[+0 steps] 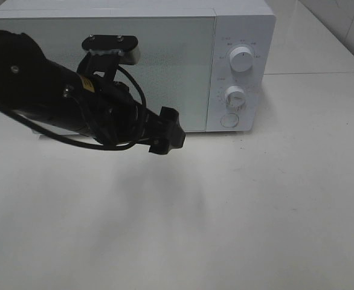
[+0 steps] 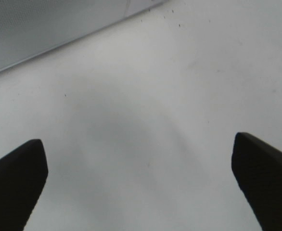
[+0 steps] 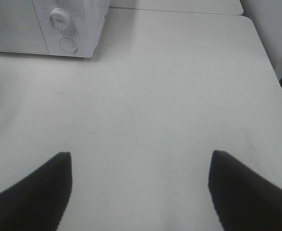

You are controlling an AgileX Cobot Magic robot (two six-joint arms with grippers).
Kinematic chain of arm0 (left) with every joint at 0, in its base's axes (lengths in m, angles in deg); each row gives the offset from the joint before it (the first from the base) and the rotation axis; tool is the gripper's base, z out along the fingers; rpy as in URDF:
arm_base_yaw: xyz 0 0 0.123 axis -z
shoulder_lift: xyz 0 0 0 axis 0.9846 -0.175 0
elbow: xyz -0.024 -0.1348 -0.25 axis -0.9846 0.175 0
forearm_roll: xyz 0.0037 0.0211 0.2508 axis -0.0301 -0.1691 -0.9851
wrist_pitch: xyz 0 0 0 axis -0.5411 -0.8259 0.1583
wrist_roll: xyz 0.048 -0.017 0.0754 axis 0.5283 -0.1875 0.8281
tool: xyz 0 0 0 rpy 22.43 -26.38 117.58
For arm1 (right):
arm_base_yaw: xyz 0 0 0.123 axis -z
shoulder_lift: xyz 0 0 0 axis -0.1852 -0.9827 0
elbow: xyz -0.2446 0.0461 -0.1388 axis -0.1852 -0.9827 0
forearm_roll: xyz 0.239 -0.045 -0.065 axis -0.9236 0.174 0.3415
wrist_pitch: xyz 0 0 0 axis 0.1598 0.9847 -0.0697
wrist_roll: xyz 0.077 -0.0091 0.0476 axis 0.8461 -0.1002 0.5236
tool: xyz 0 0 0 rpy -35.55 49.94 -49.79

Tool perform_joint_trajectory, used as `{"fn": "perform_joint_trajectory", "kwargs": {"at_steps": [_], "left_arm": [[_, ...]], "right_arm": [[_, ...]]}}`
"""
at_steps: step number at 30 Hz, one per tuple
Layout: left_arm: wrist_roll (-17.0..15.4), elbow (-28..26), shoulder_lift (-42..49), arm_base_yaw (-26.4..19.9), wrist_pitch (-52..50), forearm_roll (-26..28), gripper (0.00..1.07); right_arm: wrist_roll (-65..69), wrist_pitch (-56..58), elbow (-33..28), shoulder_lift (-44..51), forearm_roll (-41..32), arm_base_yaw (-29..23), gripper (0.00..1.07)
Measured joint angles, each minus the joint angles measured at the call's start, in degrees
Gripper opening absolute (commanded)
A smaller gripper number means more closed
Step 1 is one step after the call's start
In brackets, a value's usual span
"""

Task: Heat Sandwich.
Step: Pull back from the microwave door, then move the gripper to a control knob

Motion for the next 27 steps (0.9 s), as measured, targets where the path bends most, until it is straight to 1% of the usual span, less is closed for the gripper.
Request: {"fn": "perform_joint_trajectory", "kwargs": {"at_steps": [2, 3, 5, 7, 9, 11, 12, 13, 15, 16, 17, 20, 21, 22, 24, 25, 26, 27], "left_arm": [[0.06, 0.0, 0.57, 0.0, 2.01, -0.4, 1.05], [0.17, 0.0, 1.72, 0.0, 5.56, -1.66, 1.05], [0.17, 0.0, 2.81, -0.17, 9.63, -2.46, 1.05], [0.17, 0.0, 3.32, -0.34, 11.17, -2.75, 1.05], [0.17, 0.0, 5.44, -1.6, 16.21, -3.21, 1.05], [0.17, 0.0, 6.65, -3.15, 19.37, -3.27, 1.05], [0.17, 0.0, 6.65, -3.15, 19.37, -3.27, 1.05], [0.17, 0.0, 8.08, -5.21, 22.06, -3.32, 1.05], [0.17, 0.0, 9.45, -7.45, 24.81, -3.38, 1.05], [0.17, 0.0, 11.12, -9.8, 27.22, -3.38, 1.05], [0.17, 0.0, 11.12, -9.8, 27.22, -3.38, 1.05], [0.17, 0.0, 13.98, -13.69, 30.6, -3.78, 1.04], [0.17, 0.0, 13.98, -13.69, 30.6, -3.78, 1.04], [0.17, 0.0, 15.81, -15.93, 32.43, -4.41, 1.04], [0.17, 0.0, 17.48, -18.22, 33.98, -5.1, 1.04], [0.17, 0.0, 19.14, -20.63, 35.75, -6.07, 1.04], [0.17, 0.0, 19.14, -20.63, 35.75, -6.07, 1.04], [0.17, 0.0, 19.94, -21.89, 36.78, -6.7, 1.04]], "right_arm": [[0.0, 0.0, 0.0, 0.0, 0.0, 0.0, 0.75], [0.0, 0.0, 0.0, 0.0, 0.0, 0.0, 0.75], [0.0, 0.0, 0.0, 0.0, 0.0, 0.0, 0.75], [0.0, 0.0, 0.0, 0.0, 0.0, 0.0, 0.75], [0.0, 0.0, 0.0, 0.0, 0.0, 0.0, 0.75], [0.0, 0.0, 0.0, 0.0, 0.0, 0.0, 0.75], [0.0, 0.0, 0.0, 0.0, 0.0, 0.0, 0.75], [0.0, 0.0, 0.0, 0.0, 0.0, 0.0, 0.75], [0.0, 0.0, 0.0, 0.0, 0.0, 0.0, 0.75], [0.0, 0.0, 0.0, 0.0, 0.0, 0.0, 0.75], [0.0, 0.0, 0.0, 0.0, 0.0, 0.0, 0.75], [0.0, 0.0, 0.0, 0.0, 0.0, 0.0, 0.75], [0.0, 0.0, 0.0, 0.0, 0.0, 0.0, 0.75], [0.0, 0.0, 0.0, 0.0, 0.0, 0.0, 0.75], [0.0, 0.0, 0.0, 0.0, 0.0, 0.0, 0.75], [0.0, 0.0, 0.0, 0.0, 0.0, 0.0, 0.75], [0.0, 0.0, 0.0, 0.0, 0.0, 0.0, 0.75], [0.0, 0.0, 0.0, 0.0, 0.0, 0.0, 0.75]]}}
